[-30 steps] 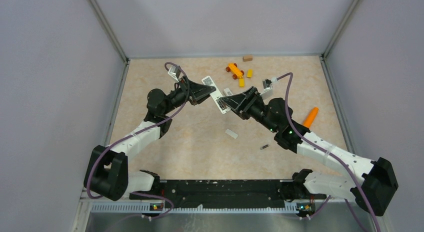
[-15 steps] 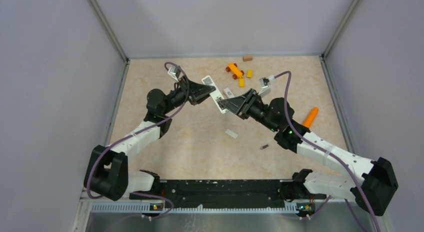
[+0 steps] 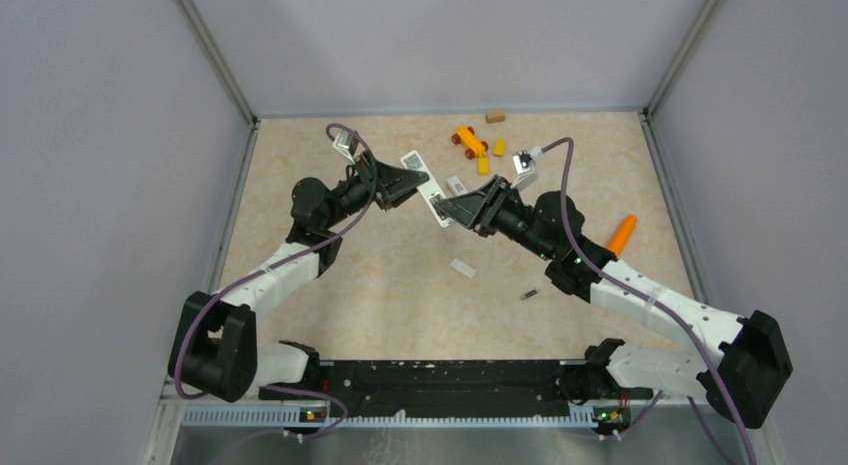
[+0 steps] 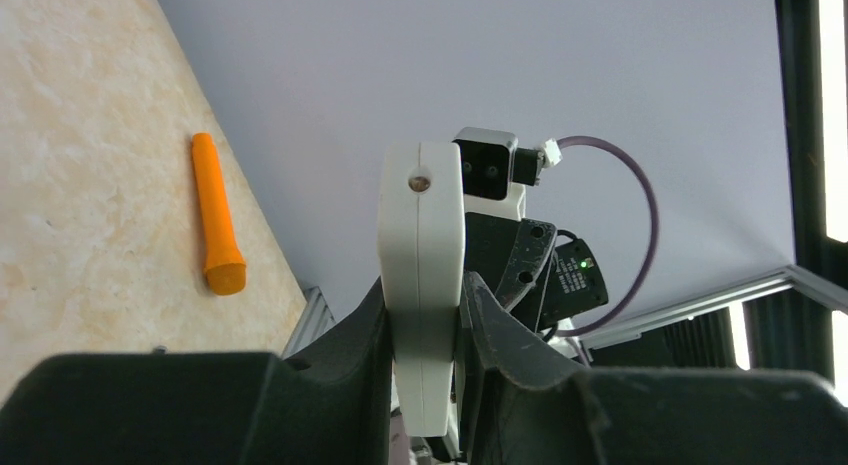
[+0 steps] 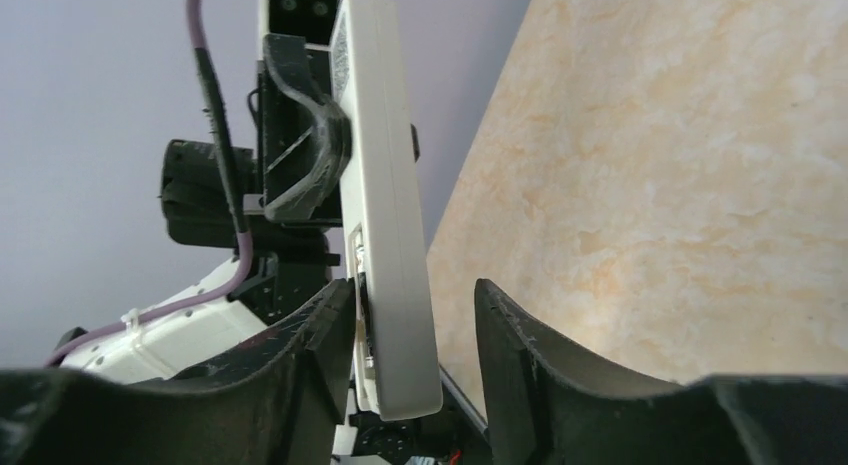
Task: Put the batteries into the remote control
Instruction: Load the battery into the remote control.
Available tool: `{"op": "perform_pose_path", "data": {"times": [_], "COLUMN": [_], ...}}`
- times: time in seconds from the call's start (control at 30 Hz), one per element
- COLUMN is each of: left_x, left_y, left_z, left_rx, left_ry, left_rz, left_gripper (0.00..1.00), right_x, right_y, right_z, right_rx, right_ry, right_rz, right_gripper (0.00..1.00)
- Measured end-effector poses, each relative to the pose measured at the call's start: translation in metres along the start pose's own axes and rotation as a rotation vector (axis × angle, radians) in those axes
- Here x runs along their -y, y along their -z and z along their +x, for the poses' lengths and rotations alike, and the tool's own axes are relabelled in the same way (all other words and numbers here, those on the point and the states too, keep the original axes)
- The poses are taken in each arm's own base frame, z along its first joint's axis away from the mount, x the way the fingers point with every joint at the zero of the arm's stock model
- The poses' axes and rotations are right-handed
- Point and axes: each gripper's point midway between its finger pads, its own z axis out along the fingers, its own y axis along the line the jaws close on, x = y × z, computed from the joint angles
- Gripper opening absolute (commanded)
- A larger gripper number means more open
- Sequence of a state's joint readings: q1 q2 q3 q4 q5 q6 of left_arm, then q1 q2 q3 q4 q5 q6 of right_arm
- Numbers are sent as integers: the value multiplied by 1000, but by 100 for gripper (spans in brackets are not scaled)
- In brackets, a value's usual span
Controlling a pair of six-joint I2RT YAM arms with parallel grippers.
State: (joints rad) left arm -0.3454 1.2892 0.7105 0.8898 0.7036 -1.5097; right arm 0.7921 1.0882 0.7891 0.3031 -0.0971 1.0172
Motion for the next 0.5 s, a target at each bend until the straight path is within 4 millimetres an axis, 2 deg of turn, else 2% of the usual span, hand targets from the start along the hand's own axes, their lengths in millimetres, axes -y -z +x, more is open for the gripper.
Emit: {"op": "perform_pose_path", "data": {"times": [0.07,0.13,0.23,0.37,0.43,0.5], "left_x": [-2,-8,-25,-46,-49,-48], "left_y": [2,7,21,41,49,54], "left_z": [0,-2,-4,1,5,7], "left_rx": [-8,-10,-5,-15,-23,-25], "left_ry": [-48,-100,-169,-221,-248,-287], "left_rz": [-2,-14,-54,-103,-119,-136], "left_gripper": [0,0,0,0,0,0], "right_x": [8,18,23,10,3,7], "right_y": [1,6,20,43,52,57], "right_z": [1,1,-6,-30,-41,-43], "right_rx": [-17,-32,-32,-1,-3,-49], "right_ry": [28,79,152,288,398,526], "right_rz": [45,99,138,161,175,204], "right_gripper": [73,78,79,78,77,75]}}
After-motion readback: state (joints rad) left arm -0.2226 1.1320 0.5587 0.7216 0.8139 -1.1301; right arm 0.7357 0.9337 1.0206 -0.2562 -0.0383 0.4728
